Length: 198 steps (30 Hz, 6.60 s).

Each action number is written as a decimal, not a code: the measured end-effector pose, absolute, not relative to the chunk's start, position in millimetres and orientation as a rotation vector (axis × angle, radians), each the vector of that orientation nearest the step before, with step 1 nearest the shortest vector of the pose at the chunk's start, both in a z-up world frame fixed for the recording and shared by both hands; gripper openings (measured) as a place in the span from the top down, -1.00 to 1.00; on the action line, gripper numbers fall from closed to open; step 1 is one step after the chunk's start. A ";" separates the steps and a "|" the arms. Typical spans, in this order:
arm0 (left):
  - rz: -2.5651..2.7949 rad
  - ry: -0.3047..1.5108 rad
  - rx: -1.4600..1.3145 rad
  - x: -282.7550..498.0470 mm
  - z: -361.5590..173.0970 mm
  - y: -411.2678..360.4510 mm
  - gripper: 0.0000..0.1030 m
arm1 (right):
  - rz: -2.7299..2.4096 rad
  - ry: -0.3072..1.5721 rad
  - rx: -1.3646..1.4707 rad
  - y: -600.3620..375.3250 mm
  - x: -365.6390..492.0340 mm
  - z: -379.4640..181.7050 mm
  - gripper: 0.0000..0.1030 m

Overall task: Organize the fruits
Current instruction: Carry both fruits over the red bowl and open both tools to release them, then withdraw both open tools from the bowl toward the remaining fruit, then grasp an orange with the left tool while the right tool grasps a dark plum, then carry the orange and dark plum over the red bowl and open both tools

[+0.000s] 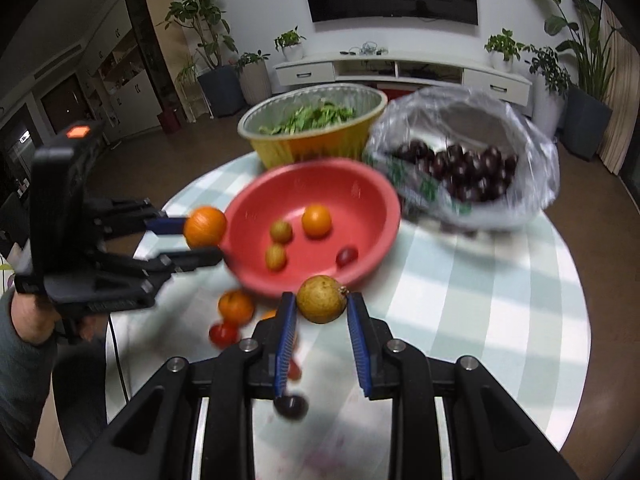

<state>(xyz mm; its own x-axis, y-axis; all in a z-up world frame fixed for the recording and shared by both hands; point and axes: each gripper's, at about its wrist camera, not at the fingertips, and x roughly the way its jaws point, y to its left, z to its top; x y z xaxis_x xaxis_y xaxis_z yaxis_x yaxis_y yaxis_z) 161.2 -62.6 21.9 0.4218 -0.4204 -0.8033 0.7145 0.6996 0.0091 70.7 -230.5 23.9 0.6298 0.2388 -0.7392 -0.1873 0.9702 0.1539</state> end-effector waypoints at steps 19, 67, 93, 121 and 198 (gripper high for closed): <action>-0.725 0.964 0.393 213.4 -36.9 -108.5 0.29 | 0.213 0.999 -0.025 -212.7 195.7 -19.8 0.44; -0.566 0.827 0.174 57.6 -4.8 19.5 -1.00 | 0.195 0.922 0.147 -178.2 4.7 -26.0 -0.40; -0.734 0.944 0.316 37.9 -56.5 -64.9 -0.36 | 0.222 0.987 0.090 -218.9 2.4 -58.2 -0.11; -0.751 0.941 0.250 34.4 -55.2 -51.8 0.37 | 0.280 0.997 0.023 -203.7 18.5 -69.9 0.06; -0.642 0.903 0.273 200.5 -10.4 -71.6 0.36 | 0.233 0.861 -0.005 -212.6 153.5 6.7 0.44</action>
